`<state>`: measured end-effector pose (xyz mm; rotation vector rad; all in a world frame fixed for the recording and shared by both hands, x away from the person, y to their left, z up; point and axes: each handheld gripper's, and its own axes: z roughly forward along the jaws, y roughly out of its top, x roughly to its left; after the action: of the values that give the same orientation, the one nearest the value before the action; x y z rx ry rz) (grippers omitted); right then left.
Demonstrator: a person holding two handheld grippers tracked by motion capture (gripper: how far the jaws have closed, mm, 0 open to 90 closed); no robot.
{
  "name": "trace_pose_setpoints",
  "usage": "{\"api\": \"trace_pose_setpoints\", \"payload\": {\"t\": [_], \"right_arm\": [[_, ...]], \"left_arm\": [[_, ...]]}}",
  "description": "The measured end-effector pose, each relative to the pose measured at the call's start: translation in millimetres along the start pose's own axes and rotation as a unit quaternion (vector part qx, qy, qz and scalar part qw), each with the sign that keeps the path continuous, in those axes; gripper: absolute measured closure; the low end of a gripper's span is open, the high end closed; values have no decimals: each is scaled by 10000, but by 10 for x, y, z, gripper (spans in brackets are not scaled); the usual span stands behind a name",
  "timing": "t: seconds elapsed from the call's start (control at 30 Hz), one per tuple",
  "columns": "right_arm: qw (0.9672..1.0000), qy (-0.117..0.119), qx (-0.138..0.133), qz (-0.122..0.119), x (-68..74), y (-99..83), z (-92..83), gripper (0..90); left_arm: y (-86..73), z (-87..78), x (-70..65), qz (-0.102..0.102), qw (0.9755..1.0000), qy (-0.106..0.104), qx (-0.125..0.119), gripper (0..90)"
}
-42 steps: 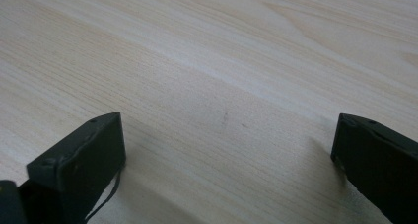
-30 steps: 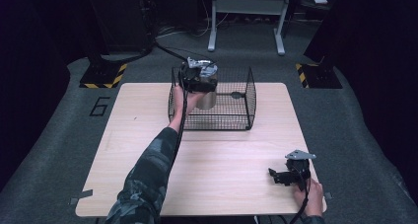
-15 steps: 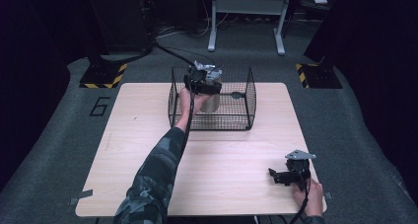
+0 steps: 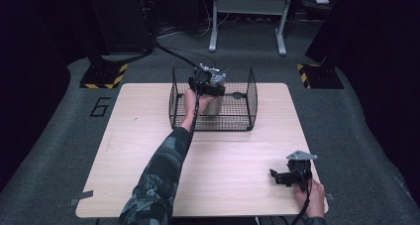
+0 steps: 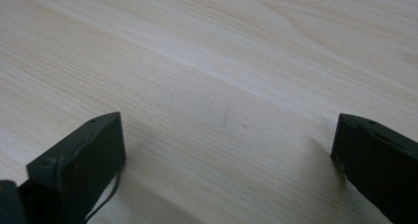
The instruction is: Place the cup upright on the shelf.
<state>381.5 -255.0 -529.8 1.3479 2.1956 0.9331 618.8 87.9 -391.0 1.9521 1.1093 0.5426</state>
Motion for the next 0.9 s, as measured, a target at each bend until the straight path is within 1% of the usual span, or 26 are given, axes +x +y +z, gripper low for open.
{"api": "trace_pose_setpoints", "payload": {"t": [0.07, 0.1, 0.17, 0.2, 0.27, 0.3, 0.43, 0.5, 0.57, 0.67, 0.73, 0.77, 0.83, 0.87, 0.9], "right_arm": [[10000, 5, 9, 1, -1, 0, -1, 0], [10000, 5, 9, 1, -1, 0, -1, 0], [10000, 4, 10, 1, -1, 0, -1, 0], [10000, 5, 10, 0, -1, 0, -1, 0], [10000, 4, 9, -1, -1, 0, -1, 0], [10000, 5, 10, 0, -1, 0, -1, 0], [10000, 1, 1, -8, -2, 0, 1, 0], [10000, 1, 0, -10, -2, 0, 1, 0], [10000, 1, 1, -10, -2, 0, 1, 0], [10000, 2, 0, -10, -2, 0, 1, 0], [10000, 1, -1, -13, -3, 0, 1, 0], [10000, 0, -8, -12, -2, -1, 2, 0], [10000, -17, -21, -11, -2, -1, 3, 0], [10000, 2, 0, -18, -3, 0, 1, 0], [10000, 1, -3, -17, -3, 0, 1, 0]], "left_arm": [[1, 24, 3, -12, 10000, 24, 40, 40], [0, 40, 7, -9, 10000, 16, 87, 40], [-4, 73, 5, -80, 9999, -2, 139, 40], [-9, 90, 6, -67, 9998, -9, 202, 39], [-14, 104, 7, -76, 9997, -29, 216, 39], [-17, 116, 7, -81, 9996, -32, 265, 39], [-22, 155, 6, -135, 9993, -9, 344, 39], [-25, 162, 3, -149, 9993, -14, 347, 39], [-29, 182, -1, -158, 9990, -20, 420, 38], [-36, 201, -4, -171, 9988, -30, 452, 38], [-42, 216, -3, -148, 9985, -37, 533, 38], [-49, 226, 3, -170, 9982, -45, 574, 38], [-45, 220, 7, -179, 9982, -42, 573, 38], [-42, 221, 2, -147, 9979, -34, 622, 38], [-45, 220, 3, -137, 9980, -54, 611, 37]]}}
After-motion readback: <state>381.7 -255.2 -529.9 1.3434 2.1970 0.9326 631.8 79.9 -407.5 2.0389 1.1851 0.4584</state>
